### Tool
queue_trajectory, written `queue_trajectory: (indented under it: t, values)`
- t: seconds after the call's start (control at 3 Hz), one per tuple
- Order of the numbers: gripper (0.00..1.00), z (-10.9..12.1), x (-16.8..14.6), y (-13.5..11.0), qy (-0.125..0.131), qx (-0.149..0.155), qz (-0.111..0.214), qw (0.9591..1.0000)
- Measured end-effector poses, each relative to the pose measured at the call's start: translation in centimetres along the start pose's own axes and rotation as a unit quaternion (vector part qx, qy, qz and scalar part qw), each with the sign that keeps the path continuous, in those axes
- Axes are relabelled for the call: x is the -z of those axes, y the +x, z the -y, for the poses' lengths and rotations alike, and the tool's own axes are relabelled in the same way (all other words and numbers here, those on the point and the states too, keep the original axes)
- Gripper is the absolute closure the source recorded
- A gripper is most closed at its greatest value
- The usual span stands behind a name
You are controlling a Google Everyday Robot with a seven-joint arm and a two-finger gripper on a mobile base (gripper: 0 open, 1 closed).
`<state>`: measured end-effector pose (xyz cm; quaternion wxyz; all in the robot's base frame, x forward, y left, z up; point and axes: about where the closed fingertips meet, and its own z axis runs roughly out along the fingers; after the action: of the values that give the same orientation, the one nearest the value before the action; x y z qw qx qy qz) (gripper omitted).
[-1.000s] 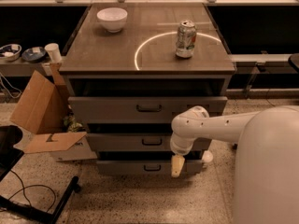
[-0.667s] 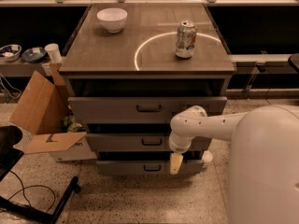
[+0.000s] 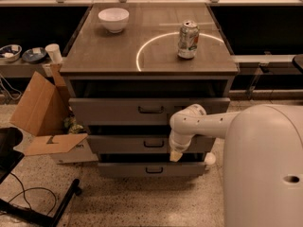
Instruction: Open middle drawer
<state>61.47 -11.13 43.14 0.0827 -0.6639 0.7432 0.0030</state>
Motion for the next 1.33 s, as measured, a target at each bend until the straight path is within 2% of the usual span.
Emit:
queue_trajectory:
  t: [0.67,1.0,1.33]
  values:
    - [0.96,0.2,1.6,-0.1,0.0,0.0,-0.001,1.0]
    - [1.0,0.3,2.3,-0.2,0.0,0.0,-0.001,1.0]
    - [0.88,0.3,2.7,-0.1,0.0,0.0,-0.001,1.0]
